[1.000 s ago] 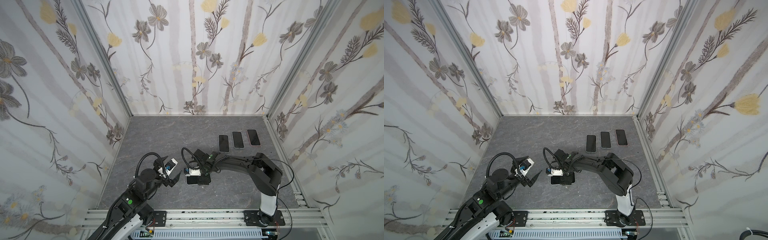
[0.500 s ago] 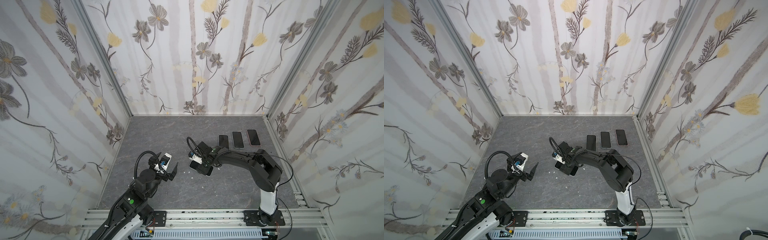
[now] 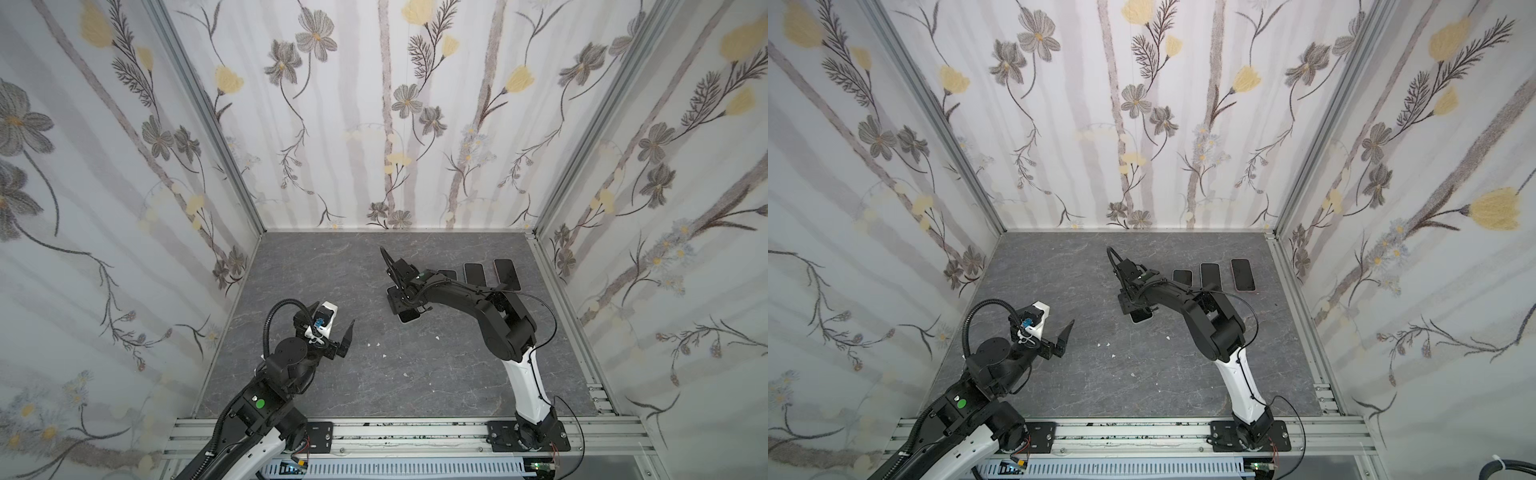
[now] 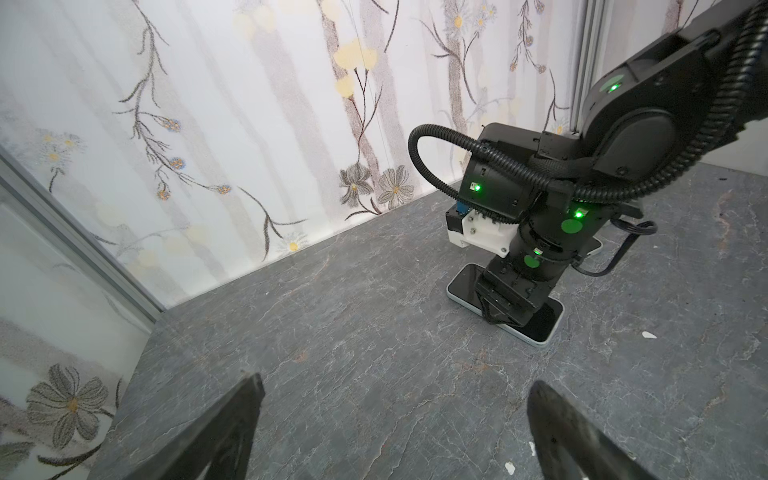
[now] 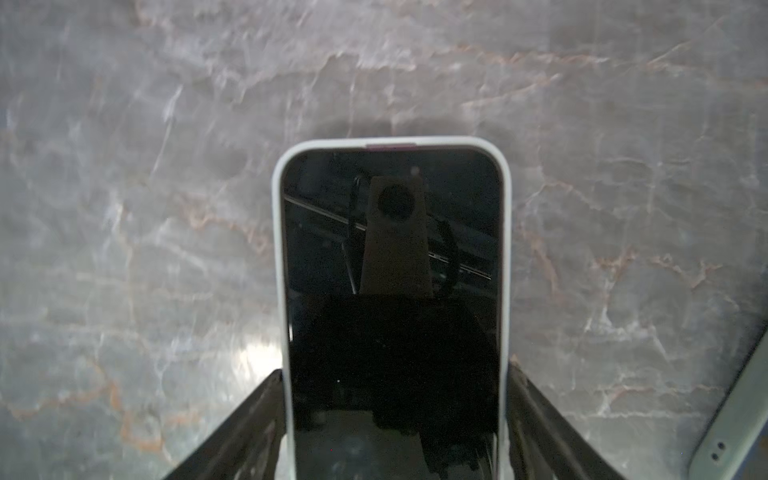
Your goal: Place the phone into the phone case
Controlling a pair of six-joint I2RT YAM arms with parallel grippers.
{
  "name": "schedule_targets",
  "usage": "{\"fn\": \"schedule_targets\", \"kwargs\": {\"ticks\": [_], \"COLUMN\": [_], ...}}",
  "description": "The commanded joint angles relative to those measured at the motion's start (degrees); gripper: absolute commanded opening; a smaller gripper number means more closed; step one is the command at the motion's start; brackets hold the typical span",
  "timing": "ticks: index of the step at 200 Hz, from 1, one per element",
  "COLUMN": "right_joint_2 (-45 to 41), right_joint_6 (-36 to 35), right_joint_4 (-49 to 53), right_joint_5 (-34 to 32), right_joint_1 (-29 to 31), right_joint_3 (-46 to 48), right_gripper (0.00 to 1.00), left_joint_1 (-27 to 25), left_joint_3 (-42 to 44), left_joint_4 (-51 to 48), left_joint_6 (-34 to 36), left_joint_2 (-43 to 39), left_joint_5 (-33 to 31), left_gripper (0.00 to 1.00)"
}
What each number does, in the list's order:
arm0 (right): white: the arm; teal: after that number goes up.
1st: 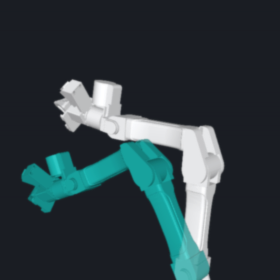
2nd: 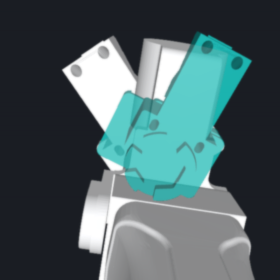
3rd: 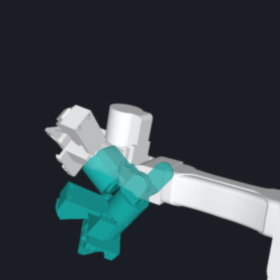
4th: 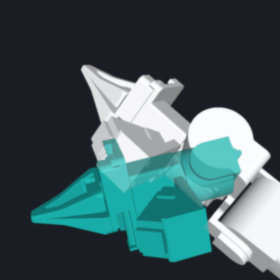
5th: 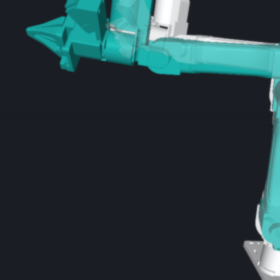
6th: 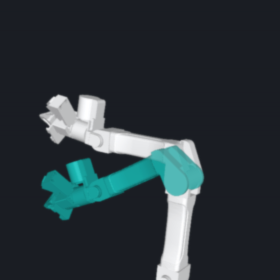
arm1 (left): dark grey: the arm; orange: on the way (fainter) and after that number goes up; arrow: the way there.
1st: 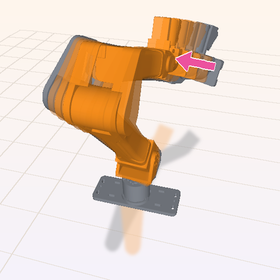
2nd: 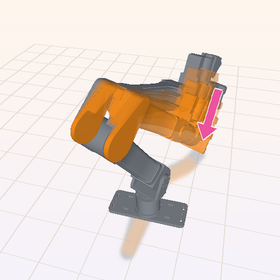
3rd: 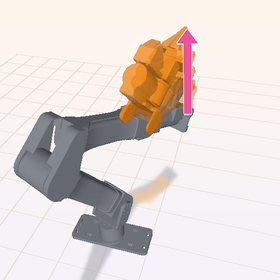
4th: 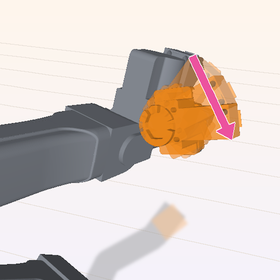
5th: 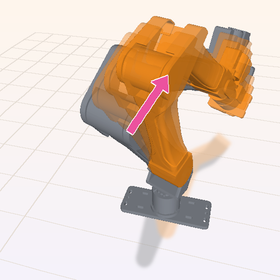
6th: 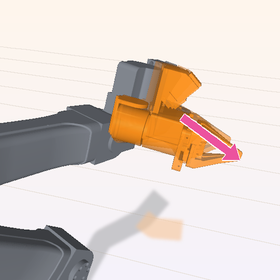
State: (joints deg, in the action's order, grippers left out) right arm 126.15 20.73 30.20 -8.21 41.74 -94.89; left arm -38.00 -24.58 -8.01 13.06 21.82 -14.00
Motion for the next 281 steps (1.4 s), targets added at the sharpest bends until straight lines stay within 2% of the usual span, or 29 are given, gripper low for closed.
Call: {"fn": "schedule_targets", "kwargs": {"ticks": [1,54,106,132,153,196,240,262,281], "right_joint_2": [2.3,7.8,7.0,5.2,3.6,0.6,-4.5,-8.5,-14.0], "right_joint_6": [9.6,13.2,14.9,14.9,14.9,14.1,11.3,9.4,7.4], "right_joint_4": [0.9,1.0,2.4,2.6,2.6,2.6,3.3,3.2,0.8], "right_joint_5": [-2.9,-3.7,-6.4,-6.7,-6.4,-5.2,-7.7,-9.1,-12.1], "right_joint_1": [-0.7,-1.7,-1.6,-1.5,-1.5,-1.5,-1.9,-2.8,-4.3], "right_joint_3": [-3.3,-9.7,-11.4,-11.5,-11.5,-12.2,-12.1,-10.9,-6.4], "right_gripper": [0.77,0.81,0.86,0.90,1.00,1.00,1.00,1.00,1.00], "left_joint_1": [0.1,0.1,0.2,0.2,0.2,0.2,0.5,1.8,5.2], "left_joint_3": [-0.7,-0.5,-1.7,-2.0,-2.2,-4.6,-7.9,-9.4,-10.0], "left_joint_4": [1.4,2.3,5.1,6.6,7.7,10.6,17.2,22.8,30.7], "left_joint_6": [-1.6,-4.0,-6.0,-6.3,-7.1,-7.8,-9.9,-11.1,-13.8], "left_joint_2": [0.3,2.5,6.5,8.0,9.3,13.6,20.3,25.4,31.6], "left_joint_5": [-0.9,-4.4,-6.5,-6.3,-6.1,-6.1,-8.0,-8.2,-7.3], "left_gripper": [1.00,1.00,1.00,1.00,1.00,1.00,1.00,1.00,1.00]}}
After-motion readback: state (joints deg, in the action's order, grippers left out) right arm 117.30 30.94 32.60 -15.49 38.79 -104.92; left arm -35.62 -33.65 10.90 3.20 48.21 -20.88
